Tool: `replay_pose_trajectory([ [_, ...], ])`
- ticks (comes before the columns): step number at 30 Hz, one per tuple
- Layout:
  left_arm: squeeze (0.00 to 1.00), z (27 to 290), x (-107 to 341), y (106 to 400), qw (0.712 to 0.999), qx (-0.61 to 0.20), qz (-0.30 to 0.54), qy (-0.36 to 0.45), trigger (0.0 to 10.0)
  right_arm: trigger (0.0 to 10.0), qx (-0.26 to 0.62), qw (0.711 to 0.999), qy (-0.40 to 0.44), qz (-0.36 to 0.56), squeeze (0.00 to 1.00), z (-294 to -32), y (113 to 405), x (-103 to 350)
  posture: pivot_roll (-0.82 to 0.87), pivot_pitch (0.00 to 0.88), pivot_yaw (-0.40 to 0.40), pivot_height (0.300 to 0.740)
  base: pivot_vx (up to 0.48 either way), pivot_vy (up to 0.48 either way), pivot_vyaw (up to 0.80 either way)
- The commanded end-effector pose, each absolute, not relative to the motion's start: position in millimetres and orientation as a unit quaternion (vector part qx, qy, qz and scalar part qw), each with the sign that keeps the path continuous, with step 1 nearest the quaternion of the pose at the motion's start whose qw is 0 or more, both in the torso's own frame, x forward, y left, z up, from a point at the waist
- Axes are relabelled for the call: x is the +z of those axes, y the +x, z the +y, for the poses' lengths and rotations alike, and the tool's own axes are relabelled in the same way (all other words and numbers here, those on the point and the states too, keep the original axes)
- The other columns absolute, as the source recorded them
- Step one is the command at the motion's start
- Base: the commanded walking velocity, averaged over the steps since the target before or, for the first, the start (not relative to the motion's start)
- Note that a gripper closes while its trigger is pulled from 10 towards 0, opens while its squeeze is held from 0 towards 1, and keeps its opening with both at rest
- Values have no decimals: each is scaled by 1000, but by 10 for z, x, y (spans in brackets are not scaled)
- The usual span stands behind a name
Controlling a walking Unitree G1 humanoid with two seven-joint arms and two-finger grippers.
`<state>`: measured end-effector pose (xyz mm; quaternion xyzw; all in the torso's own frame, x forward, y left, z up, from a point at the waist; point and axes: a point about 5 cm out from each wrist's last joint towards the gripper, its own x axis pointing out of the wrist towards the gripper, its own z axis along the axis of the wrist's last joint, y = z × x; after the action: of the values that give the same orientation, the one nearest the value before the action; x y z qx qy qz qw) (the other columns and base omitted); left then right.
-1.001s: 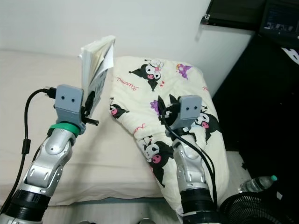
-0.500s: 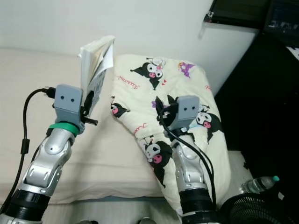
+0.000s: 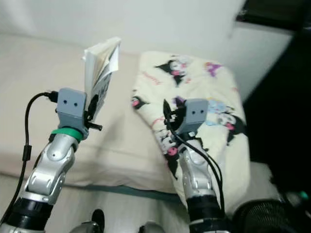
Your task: Clean up the room
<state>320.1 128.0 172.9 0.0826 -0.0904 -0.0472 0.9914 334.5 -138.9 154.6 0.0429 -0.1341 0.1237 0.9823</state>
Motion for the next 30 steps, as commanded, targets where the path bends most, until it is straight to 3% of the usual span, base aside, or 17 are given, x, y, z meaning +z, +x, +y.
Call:
replay_pose_trajectory([
  [1, 0, 1235, 1778, 3204, 989, -56, -105, 87, 10000, 10000, 115, 984, 43, -128, 0, -1424, 3337, 1501, -30, 32, -46, 713, -405, 0, 0],
  [11, 0, 1234, 1780, 3206, 989, -58, -107, 88, 10000, 10000, 124, 983, 39, -129, 0, -1403, 3347, 1506, -27, 26, -44, 713, -378, 0, 0],
  [30, 0, 1216, 1767, 3213, 988, -66, -101, 93, 10000, 10000, 139, 981, 38, -128, 0, -1368, 3357, 1499, -26, 19, -41, 713, 0, 0, 793],
])
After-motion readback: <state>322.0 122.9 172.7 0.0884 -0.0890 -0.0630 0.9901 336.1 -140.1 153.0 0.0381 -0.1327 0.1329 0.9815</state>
